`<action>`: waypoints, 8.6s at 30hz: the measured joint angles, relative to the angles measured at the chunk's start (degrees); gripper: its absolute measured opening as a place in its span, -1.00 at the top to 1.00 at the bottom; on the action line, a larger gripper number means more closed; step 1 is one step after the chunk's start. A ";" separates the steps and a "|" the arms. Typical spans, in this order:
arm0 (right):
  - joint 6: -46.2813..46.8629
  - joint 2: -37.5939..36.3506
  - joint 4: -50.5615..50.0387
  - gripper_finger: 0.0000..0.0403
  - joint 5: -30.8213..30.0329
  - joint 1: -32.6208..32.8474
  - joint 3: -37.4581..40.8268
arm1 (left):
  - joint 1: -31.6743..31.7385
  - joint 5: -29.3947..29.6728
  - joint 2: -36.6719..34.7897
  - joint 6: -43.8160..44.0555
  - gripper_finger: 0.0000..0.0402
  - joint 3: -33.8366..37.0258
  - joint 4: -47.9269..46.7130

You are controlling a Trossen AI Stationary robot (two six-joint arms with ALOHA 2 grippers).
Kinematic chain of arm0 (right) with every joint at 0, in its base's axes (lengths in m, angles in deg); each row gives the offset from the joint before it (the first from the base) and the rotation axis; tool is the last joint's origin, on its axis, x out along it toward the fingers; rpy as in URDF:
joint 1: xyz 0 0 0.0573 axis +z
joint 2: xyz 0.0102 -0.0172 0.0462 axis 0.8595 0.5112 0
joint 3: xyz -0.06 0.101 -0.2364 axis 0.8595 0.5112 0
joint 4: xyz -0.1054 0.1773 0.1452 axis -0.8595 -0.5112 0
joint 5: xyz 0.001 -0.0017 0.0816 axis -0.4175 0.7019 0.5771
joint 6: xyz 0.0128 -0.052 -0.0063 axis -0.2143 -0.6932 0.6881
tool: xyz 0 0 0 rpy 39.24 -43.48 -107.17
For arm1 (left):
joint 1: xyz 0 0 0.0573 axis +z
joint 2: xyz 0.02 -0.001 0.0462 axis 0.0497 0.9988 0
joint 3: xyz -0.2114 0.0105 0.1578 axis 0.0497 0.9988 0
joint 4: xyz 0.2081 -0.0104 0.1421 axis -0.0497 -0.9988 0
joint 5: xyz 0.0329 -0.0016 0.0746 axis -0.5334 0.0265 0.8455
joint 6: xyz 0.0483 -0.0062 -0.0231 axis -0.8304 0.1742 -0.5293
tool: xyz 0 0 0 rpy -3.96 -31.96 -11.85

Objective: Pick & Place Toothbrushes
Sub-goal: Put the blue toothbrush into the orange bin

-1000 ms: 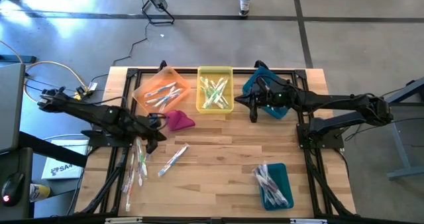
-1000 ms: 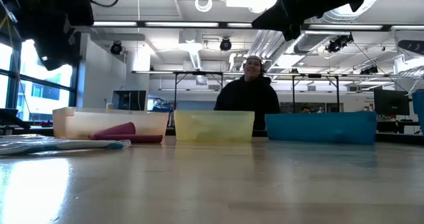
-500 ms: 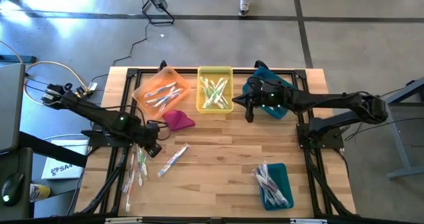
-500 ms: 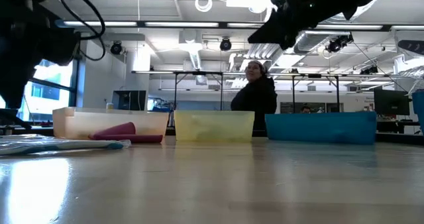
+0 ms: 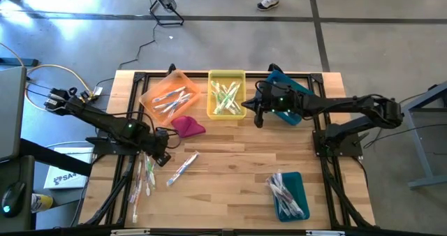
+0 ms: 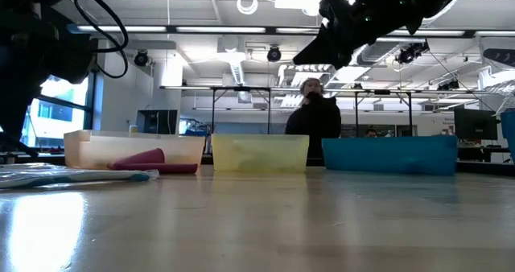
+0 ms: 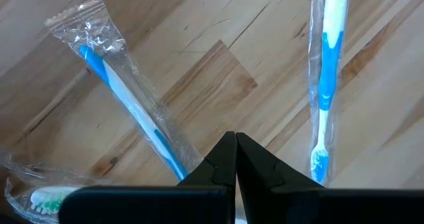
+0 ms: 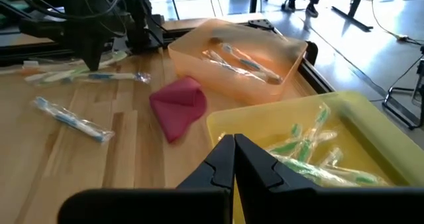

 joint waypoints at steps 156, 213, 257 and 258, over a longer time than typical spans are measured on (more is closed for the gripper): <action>-1.27 -1.66 -0.42 0.99 7.71 2.78 0.00 | 0.07 36.37 9.20 -39.75 0.91 -14.16 21.34; -1.46 -1.66 -0.43 0.99 7.72 2.78 0.00 | 55.27 16.22 9.66 -70.66 0.91 -22.17 8.97; -1.51 -1.64 -0.87 0.99 7.50 2.78 0.00 | 60.02 18.25 22.73 -67.17 0.43 -13.64 18.71; -1.51 -1.64 -0.87 0.99 7.48 2.78 0.00 | 60.02 18.27 22.73 -67.19 0.39 -13.64 18.83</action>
